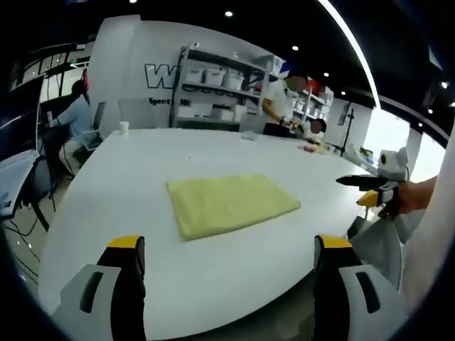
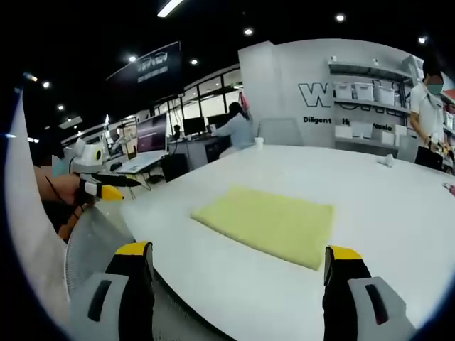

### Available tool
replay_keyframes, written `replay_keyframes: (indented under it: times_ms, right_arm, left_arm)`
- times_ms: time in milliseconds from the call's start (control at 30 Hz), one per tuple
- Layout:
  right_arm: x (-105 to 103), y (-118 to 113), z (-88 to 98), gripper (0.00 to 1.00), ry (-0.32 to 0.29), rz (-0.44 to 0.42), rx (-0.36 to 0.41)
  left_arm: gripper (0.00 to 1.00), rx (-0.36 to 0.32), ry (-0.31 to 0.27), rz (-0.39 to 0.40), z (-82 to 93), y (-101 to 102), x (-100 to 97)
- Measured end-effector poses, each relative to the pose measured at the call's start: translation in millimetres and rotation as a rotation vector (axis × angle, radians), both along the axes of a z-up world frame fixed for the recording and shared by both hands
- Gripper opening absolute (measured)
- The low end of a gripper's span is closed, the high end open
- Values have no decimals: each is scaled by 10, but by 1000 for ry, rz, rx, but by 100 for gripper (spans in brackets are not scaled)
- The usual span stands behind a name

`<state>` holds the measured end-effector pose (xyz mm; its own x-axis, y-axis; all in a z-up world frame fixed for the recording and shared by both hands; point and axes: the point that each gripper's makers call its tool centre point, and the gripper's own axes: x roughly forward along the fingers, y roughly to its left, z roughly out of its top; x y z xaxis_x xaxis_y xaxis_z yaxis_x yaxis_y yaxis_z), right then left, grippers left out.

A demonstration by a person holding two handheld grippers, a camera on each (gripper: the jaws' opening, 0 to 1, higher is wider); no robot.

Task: Fold the garment on the visible template until the final outline fits inside the template.

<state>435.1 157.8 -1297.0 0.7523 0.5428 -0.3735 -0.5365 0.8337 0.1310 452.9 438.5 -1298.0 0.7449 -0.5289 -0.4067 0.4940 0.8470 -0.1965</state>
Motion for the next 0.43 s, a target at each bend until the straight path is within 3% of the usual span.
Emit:
replay_keyframes:
  times_ms: [433]
  right_arm:
    - [27,-52,-11,99,8,-32,36]
  left_arm:
    - [99,-67,-23,33,-20,-37,34]
